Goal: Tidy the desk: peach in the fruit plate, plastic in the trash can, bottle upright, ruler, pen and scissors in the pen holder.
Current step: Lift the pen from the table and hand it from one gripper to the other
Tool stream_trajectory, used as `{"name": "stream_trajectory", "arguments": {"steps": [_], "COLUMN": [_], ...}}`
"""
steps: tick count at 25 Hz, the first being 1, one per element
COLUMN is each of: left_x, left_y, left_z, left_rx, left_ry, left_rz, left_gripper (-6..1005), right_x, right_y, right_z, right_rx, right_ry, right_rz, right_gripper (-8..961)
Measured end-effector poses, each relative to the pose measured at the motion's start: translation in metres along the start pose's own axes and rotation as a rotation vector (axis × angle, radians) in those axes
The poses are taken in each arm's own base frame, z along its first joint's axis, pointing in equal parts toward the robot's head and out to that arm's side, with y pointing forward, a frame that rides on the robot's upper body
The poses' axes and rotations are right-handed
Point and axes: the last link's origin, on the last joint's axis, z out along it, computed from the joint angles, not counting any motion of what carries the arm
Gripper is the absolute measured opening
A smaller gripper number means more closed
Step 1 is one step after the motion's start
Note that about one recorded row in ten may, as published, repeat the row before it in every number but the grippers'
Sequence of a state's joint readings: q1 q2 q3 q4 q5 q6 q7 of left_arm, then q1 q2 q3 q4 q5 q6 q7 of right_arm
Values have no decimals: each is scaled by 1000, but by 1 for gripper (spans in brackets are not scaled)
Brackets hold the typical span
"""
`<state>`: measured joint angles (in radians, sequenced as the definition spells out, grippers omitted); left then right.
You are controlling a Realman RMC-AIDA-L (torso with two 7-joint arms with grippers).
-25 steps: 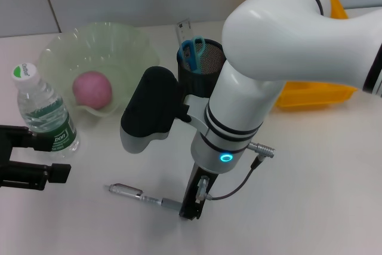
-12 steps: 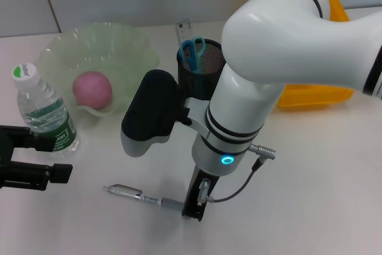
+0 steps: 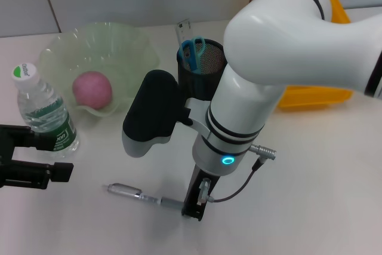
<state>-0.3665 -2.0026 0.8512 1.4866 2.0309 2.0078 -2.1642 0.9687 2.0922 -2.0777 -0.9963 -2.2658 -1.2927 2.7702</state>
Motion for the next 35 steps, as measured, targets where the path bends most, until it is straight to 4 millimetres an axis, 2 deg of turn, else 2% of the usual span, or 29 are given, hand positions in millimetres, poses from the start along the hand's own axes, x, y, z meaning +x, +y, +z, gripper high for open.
{"name": "stream_trajectory", "arguments": {"steps": [5,12,18,24,28,35], "left_x": [0,0,2,5,7,11], "left_y": [-1,-3,-5,-7,-7,-7], "left_z": [-1,-7,-15,-20,-20,-20], "left_rx": [4,22,48,65,66,65], "left_ry": [-1,5,24,36,36,36], "left_rz": [-1,0,7,13,16,24], "left_gripper": [786,785,786,785,785,785], "right_x": [1,12,37,59,62,58], "right_y": [4,0,-14,-20,-19,-24], "right_z": [-4,-29,-57,-70,-76,-101], "right_rx": [-17,-4,33,57,72,134], "right_ry": [-27,-118,-240,-344,-390,-467], "right_rz": [2,45,113,158,149,131], "right_gripper": [111,111,110,108,107,105]}}
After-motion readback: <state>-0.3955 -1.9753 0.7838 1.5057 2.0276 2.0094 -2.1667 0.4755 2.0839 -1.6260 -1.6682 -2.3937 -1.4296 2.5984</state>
